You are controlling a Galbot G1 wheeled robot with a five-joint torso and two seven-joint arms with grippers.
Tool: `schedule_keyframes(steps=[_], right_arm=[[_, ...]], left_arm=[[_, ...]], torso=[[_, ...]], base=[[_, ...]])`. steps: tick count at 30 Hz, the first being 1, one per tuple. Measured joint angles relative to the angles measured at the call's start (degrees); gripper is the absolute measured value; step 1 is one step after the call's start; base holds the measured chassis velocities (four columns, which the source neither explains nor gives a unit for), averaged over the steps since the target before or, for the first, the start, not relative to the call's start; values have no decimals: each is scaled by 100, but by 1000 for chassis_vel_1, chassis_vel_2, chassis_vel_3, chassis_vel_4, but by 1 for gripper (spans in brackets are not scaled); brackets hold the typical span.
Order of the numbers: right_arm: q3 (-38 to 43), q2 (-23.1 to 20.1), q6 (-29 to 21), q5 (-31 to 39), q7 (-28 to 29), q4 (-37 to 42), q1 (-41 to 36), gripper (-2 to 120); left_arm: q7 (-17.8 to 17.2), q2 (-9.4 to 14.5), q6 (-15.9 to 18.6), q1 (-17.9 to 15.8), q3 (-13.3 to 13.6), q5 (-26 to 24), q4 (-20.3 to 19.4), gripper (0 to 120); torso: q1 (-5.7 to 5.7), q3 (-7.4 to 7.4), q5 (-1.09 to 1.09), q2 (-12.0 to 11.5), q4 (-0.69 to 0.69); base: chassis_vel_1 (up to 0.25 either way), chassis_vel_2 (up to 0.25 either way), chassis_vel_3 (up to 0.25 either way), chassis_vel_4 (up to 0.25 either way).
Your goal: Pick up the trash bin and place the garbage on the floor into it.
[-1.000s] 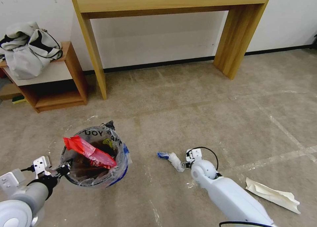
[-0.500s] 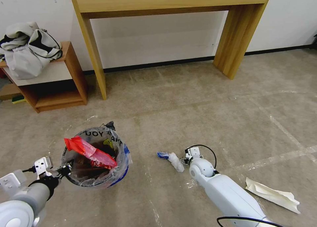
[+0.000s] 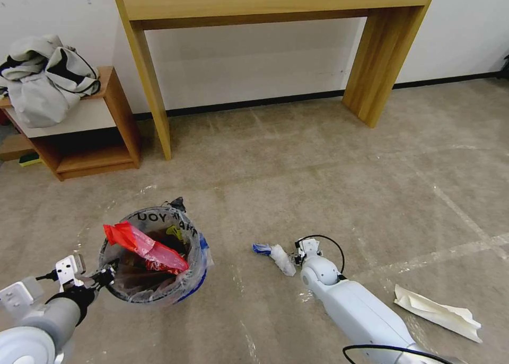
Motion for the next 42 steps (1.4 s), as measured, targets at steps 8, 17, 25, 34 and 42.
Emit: schedule_keyframes(steps=[8,17,25,34,42], right_arm=[[-78,255,440,-320,-229,-696,222,56],[-81,293,582,-392,-319,-848,271,31],[-52,278,672,-429,-383,-872,269,4],[86,117,692,-366,-344,-460,98,0],[361,-373,555,-29,-106,1021,-213,0]], left_arm=[[14,-5,-13,97,-80,1,-31,1],[18,2,-23,38,-53,-3,7,1],[18,8,-25,-40,-4,13,78,1],[12,15,-25,-166,94,11,130,1],[9,48,-25,-222,95,-24,119,1]], torso=[[0,0,0,0,0],[0,0,0,0,0],[0,0,0,0,0],[0,0,0,0,0],[0,-1,2,0,0]], base=[[0,0,0,0],[0,0,0,0],[0,0,0,0],[0,0,0,0],[0,0,0,0]])
